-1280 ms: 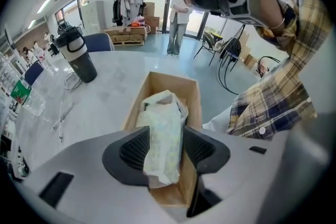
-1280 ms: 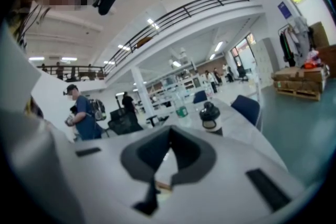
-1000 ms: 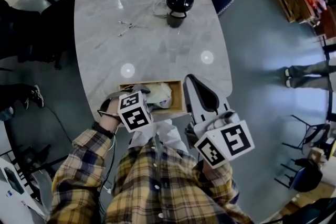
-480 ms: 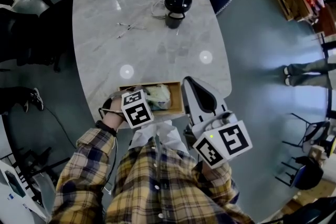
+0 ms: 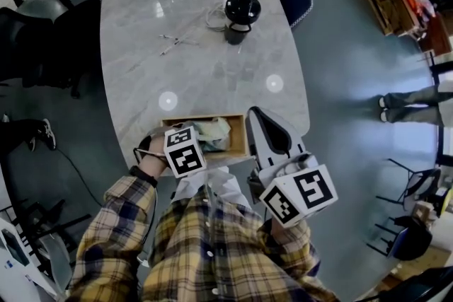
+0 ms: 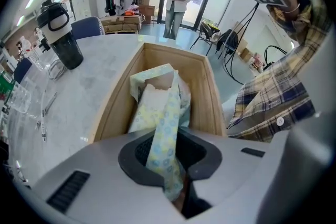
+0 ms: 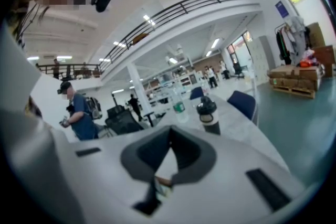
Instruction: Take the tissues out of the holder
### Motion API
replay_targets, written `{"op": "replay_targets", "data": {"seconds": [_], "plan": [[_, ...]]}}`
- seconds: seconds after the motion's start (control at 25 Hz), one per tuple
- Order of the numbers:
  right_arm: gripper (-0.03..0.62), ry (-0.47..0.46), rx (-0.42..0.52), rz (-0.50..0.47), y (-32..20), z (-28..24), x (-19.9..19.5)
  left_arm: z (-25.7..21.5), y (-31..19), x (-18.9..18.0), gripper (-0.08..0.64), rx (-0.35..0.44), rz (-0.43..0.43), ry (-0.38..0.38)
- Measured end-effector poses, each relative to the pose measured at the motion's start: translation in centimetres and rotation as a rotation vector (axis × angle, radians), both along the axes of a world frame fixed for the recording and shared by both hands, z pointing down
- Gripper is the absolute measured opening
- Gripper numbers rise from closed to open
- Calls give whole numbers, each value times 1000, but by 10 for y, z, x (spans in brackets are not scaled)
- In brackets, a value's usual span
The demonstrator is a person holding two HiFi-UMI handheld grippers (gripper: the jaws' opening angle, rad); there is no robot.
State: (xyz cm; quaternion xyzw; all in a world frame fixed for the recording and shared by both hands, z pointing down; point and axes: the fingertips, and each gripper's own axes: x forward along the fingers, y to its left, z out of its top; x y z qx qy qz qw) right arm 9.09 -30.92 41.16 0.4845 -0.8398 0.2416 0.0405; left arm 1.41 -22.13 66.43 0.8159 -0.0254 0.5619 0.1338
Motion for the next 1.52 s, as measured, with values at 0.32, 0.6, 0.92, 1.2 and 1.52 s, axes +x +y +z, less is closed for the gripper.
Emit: {"op": "replay_targets", "data": {"seconds": [0.32,0.6,0.92,1.2,1.52], "plan": [[11,19,10,-21,-4,-3,-9,-14,-3,-6,58,107,-14,3],[10,32,30,-32,-6,-15,-13,-53,-8,-6,58,199,-52,65],[11,53,65,-29,-1,-32,-16,-128,-22,-18,58,353,-212,218],[11,53,120,-37,-11,-47,-17,-204,-68,-21,58,537,-478,429],[11,44,176,-74,-14,-72,-30,-278,-88,-24,58,619,-688,682]]}}
